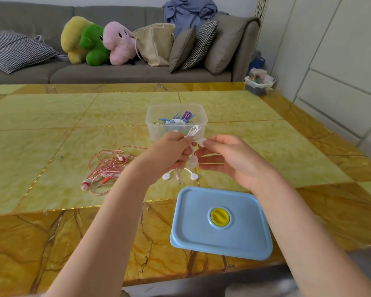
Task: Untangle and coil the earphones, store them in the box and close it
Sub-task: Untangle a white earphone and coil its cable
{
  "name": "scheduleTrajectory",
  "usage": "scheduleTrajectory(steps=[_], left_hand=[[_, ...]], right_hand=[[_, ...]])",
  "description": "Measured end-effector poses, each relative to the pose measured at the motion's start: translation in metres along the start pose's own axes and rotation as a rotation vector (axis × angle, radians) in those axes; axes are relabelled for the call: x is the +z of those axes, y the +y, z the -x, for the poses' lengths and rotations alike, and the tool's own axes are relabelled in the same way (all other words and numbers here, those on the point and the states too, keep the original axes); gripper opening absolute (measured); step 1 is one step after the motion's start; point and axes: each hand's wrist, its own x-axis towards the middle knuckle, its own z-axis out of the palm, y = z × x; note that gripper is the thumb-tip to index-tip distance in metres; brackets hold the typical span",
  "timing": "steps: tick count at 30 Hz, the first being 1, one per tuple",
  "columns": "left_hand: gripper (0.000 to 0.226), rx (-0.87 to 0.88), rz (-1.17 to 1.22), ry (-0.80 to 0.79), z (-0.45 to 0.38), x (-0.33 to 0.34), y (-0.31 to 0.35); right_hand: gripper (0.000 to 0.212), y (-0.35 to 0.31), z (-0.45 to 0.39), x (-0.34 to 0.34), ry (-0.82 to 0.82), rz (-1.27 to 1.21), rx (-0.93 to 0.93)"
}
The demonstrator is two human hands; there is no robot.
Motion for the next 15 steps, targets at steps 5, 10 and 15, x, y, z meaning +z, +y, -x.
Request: scheduleTrajectory(steps=[5,10,15], left_hand=[[0.015,0.017,-0.033,-0.022,0.0014,-0.0031,0.0005],[0.016,0.020,-0.054,-0.052,0.0046,-0.0040,0.0015],[0.019,0.028,-0.053,-0.064,0.0038,-0.0055,0.0009]], right_hand=[[0.014,-0.0004,-0.0006,-0.0021,0.008,0.099,-0.012],[0.021,-0.0006,-0.0021,-0.0057,0.127,0.131,-0.058],[0.013,-0.0010,0.0010,0.0004,-0.062,0.137,0.002]])
